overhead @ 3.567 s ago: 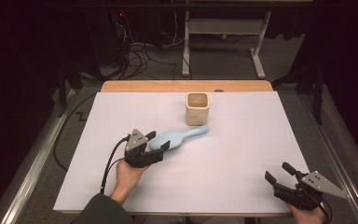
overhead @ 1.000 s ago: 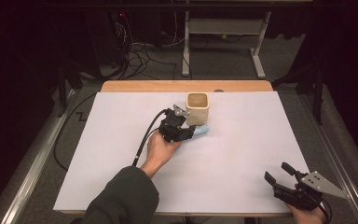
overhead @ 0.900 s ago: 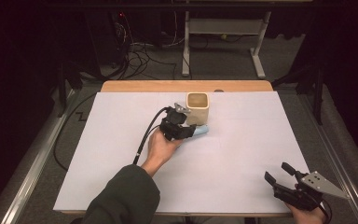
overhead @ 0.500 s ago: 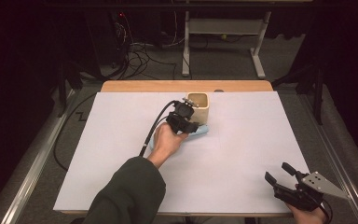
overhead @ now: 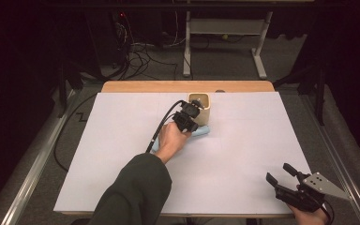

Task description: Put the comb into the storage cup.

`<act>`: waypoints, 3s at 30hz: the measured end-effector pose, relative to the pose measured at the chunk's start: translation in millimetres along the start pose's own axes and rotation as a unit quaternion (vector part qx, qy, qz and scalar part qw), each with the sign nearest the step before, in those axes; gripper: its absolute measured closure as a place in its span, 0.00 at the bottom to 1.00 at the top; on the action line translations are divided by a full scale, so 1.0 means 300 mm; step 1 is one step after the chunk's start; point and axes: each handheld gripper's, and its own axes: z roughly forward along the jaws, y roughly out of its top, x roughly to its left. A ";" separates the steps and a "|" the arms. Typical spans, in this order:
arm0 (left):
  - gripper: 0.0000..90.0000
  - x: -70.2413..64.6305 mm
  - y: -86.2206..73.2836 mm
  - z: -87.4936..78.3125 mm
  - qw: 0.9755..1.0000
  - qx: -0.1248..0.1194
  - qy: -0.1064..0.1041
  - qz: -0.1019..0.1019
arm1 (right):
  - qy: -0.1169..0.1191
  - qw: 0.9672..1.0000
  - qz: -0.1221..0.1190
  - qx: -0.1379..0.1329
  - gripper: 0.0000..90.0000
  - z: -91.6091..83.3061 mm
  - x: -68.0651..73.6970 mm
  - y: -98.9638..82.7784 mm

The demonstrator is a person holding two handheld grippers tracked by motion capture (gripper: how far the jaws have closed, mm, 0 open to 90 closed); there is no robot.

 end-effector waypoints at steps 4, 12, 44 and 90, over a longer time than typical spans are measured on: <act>0.99 0.011 0.003 0.020 1.000 0.008 0.002 -0.009 | 0.000 1.000 0.000 0.000 0.28 0.000 0.000 0.000; 0.99 0.031 0.008 0.052 0.999 0.018 0.008 -0.029 | 0.001 1.000 0.000 0.000 0.28 0.001 0.000 0.000; 1.00 0.048 0.008 0.081 0.999 0.025 0.002 -0.045 | 0.001 1.000 0.000 -0.001 0.28 0.001 0.001 0.000; 1.00 -0.001 -0.037 0.092 0.998 0.048 -0.029 -0.008 | -0.002 1.000 -0.003 -0.004 0.28 -0.002 0.002 0.000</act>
